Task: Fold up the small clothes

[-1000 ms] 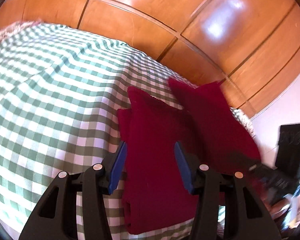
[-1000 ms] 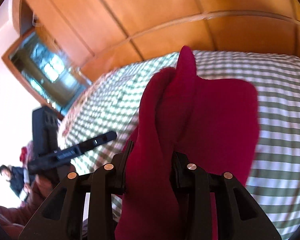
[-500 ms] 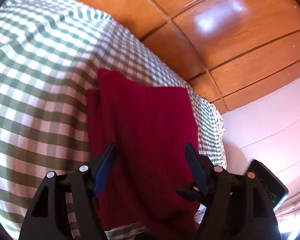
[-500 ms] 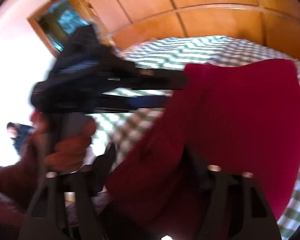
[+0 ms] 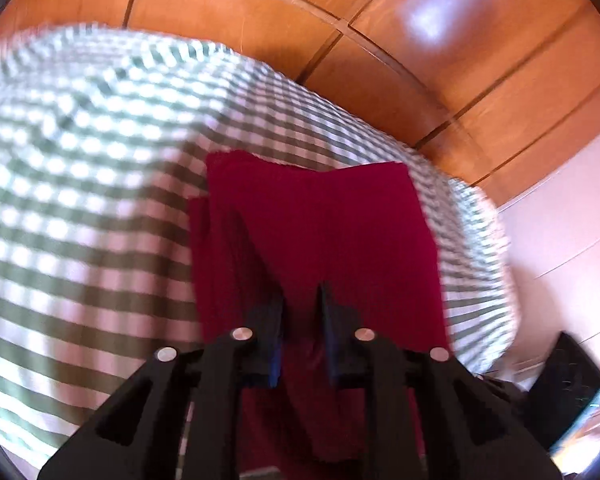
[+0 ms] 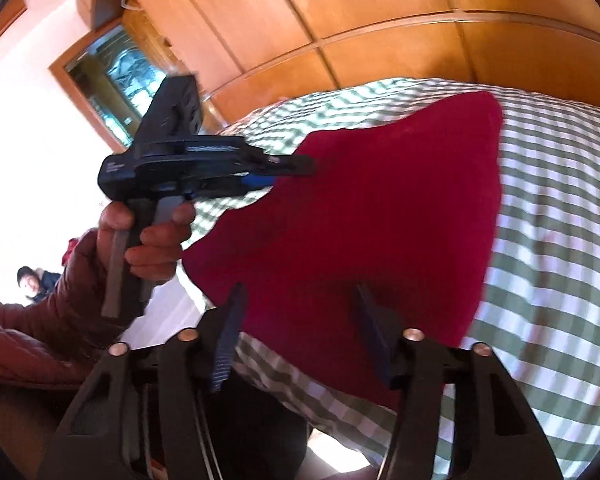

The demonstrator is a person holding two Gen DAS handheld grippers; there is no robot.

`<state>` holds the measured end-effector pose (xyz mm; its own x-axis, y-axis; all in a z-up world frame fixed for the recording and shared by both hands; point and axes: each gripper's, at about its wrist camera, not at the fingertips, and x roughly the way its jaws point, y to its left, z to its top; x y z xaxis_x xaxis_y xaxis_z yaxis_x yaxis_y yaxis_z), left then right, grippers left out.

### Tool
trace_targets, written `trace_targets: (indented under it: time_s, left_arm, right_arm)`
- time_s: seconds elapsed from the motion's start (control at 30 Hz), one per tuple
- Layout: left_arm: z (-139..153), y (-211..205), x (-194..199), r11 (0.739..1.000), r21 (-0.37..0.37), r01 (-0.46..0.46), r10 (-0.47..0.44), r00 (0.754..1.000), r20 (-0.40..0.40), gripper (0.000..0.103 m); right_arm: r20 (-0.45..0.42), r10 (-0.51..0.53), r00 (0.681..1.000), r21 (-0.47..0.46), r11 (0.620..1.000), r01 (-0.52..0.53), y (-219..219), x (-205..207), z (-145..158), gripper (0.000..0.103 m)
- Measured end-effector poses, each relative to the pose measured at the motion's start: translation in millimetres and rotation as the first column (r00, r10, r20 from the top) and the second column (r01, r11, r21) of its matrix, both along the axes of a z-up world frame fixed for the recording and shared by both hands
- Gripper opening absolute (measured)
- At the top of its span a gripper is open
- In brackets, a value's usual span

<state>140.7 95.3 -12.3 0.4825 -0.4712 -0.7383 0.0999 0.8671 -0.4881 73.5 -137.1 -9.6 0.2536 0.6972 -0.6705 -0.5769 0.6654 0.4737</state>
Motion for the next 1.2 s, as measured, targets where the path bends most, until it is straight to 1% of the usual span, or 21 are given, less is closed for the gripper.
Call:
trace_targets:
  time_s: [0.07, 0.13, 0.2, 0.23, 0.27, 0.33, 0.4, 0.47, 0.5, 0.57, 0.63, 0.67, 0.73, 0.8, 0.83, 0.9, 1.0, 1.07, 1.13, 1.2]
  left_arm:
    - [5.0, 2.4, -3.0, 1.000, 0.028, -0.005, 0.004, 1.000, 0.026, 0.014]
    - [4.4, 12.1, -2.1, 0.999, 0.039, -0.027, 0.026, 0.999, 0.022, 0.014]
    - [-4.7, 20.0, 2.8, 0.996, 0.075, -0.051, 0.051, 0.999, 0.003, 0.014]
    - [-12.7, 19.7, 6.0, 0.991, 0.119, -0.065, 0.067, 0.998, -0.010, 0.016]
    - [-20.2, 16.9, 8.4, 0.983, 0.169, -0.078, 0.082, 0.996, -0.019, 0.023]
    - [-24.4, 9.6, 7.8, 0.971, 0.215, -0.103, 0.108, 0.994, -0.010, 0.029]
    - [-17.6, 8.8, 2.3, 0.970, 0.211, -0.122, 0.122, 0.992, 0.016, 0.029]
    - [-5.3, 10.2, -6.5, 0.974, 0.175, -0.145, 0.138, 0.989, 0.050, 0.028]
    - [0.6, 10.3, -11.4, 0.974, 0.162, -0.156, 0.147, 0.987, 0.067, 0.028]
    - [8.6, 8.3, -18.4, 0.974, 0.157, -0.166, 0.153, 0.984, 0.097, 0.029]
    - [14.2, 5.2, -24.5, 0.969, 0.173, -0.176, 0.156, 0.980, 0.124, 0.030]
    - [14.8, 3.6, -26.5, 0.968, 0.180, -0.176, 0.154, 0.980, 0.128, 0.031]
    - [12.6, -2.6, -29.6, 0.966, 0.196, -0.167, 0.145, 0.982, 0.124, 0.031]
    - [8.1, -10.4, -30.6, 0.958, 0.231, -0.167, 0.140, 0.981, 0.132, 0.037]
    - [6.3, -14.6, -31.2, 0.953, 0.252, -0.171, 0.138, 0.980, 0.142, 0.042]
    - [3.4, -21.6, -31.2, 0.943, 0.284, -0.175, 0.136, 0.979, 0.152, 0.043]
    - [1.7, -30.3, -33.6, 0.920, 0.348, -0.179, 0.122, 0.976, 0.179, 0.043]
    - [-1.3, -31.2, -34.6, 0.910, 0.374, -0.177, 0.113, 0.976, 0.186, 0.043]
    - [-5.2, -28.7, -34.5, 0.908, 0.378, -0.179, 0.117, 0.977, 0.180, 0.044]
    - [-10.1, -25.0, -34.6, 0.910, 0.372, -0.183, 0.124, 0.976, 0.177, 0.044]
  right_arm:
    - [-0.011, 0.045, 0.999, -0.029, 0.999, -0.045, 23.7, -0.6, -10.1, 0.051]
    - [-0.010, 0.074, 0.997, -0.075, 0.994, -0.075, 45.9, -2.2, -21.0, 0.051]
    - [0.017, 0.066, 0.998, -0.166, 0.984, -0.062, 70.5, -1.3, -37.8, 0.051]
    - [0.026, 0.055, 0.998, -0.190, 0.981, -0.049, 79.1, 0.0, -44.9, 0.051]
    - [0.039, 0.048, 0.998, -0.196, 0.980, -0.039, 86.4, 0.4, -49.8, 0.051]
    - [0.081, 0.051, 0.995, -0.212, 0.977, -0.032, 93.3, -3.0, -50.8, 0.051]
    - [0.090, 0.055, 0.994, -0.204, 0.978, -0.036, 91.2, -3.9, -50.2, 0.051]
    - [0.072, 0.069, 0.995, -0.169, 0.984, -0.056, 84.2, -3.3, -47.2, 0.053]
    - [0.053, 0.084, 0.995, -0.141, 0.987, -0.076, 78.6, -4.4, -44.8, 0.060]
    - [0.008, 0.124, 0.992, -0.077, 0.989, -0.123, 67.5, -4.1, -34.9, 0.071]
    - [-0.008, 0.141, 0.990, -0.041, 0.989, -0.141, 51.1, -3.9, -22.0, 0.075]
    - [-0.011, 0.132, 0.991, -0.023, 0.991, -0.132, 35.8, -2.8, -12.7, 0.081]
    - [0.002, 0.076, 0.997, -0.005, 0.997, -0.076, 11.7, 6.5, 0.2, 0.081]
    - [0.021, -0.037, 0.999, 0.003, 0.999, 0.037, -20.4, 19.3, 11.9, 0.081]
    - [0.039, -0.109, 0.993, -0.004, 0.994, 0.109, -34.2, 28.8, 16.5, 0.081]
    - [0.064, -0.189, 0.980, -0.024, 0.981, 0.191, -45.4, 43.6, 19.3, 0.079]
    - [0.088, -0.249, 0.965, -0.042, 0.966, 0.253, -34.2, 64.5, 19.0, 0.071]
    - [0.101, -0.269, 0.958, -0.076, 0.958, 0.277, -28.0, 80.3, 16.2, 0.069]
    - [0.102, -0.276, 0.956, -0.092, 0.954, 0.285, -15.5, 93.2, 11.4, 0.067]
    - [0.125, -0.283, 0.951, -0.146, 0.943, 0.300, -5.7, 107.4, 4.9, 0.066]
